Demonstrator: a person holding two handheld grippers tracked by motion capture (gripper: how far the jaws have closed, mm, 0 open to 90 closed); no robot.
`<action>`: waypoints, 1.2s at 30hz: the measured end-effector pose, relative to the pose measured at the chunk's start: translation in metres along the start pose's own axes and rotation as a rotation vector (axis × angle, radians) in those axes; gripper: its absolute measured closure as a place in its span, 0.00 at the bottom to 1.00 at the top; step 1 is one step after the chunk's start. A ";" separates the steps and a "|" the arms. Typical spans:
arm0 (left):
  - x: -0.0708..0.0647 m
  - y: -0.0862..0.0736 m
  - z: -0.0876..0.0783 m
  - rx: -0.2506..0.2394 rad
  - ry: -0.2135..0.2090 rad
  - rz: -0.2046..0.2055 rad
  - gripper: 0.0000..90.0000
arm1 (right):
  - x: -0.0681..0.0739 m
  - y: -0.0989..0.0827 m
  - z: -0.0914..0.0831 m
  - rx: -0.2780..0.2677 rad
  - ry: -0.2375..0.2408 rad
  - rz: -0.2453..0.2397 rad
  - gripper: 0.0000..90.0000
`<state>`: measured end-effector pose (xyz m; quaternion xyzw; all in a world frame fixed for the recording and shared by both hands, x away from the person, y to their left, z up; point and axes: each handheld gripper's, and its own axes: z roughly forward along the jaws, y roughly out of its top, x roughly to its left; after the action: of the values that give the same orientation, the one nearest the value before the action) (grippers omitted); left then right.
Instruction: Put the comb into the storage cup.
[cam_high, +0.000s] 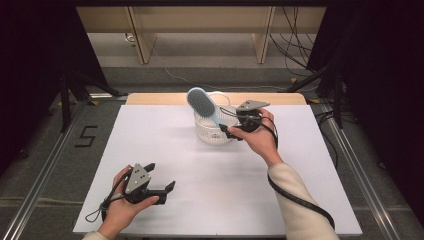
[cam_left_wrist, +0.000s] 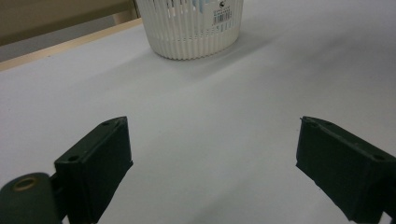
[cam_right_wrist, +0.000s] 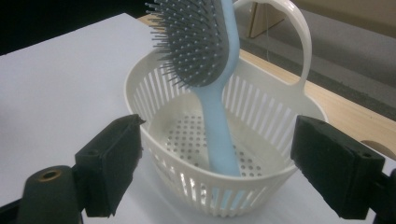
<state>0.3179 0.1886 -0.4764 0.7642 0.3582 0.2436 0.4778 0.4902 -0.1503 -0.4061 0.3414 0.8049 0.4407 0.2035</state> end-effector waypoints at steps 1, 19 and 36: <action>0.000 0.000 0.000 0.000 0.000 0.000 0.11 | -0.001 -0.002 -0.002 -0.001 0.005 -0.003 0.18; 0.000 0.000 0.000 0.003 0.005 0.001 0.11 | -0.005 -0.025 -0.029 -0.054 0.032 0.002 0.18; 0.000 0.000 -0.001 0.002 0.006 0.003 0.11 | -0.008 -0.053 -0.053 -0.066 0.035 0.033 0.18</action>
<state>0.3175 0.1890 -0.4763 0.7645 0.3586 0.2464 0.4756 0.4422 -0.2065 -0.4226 0.3403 0.7875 0.4762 0.1933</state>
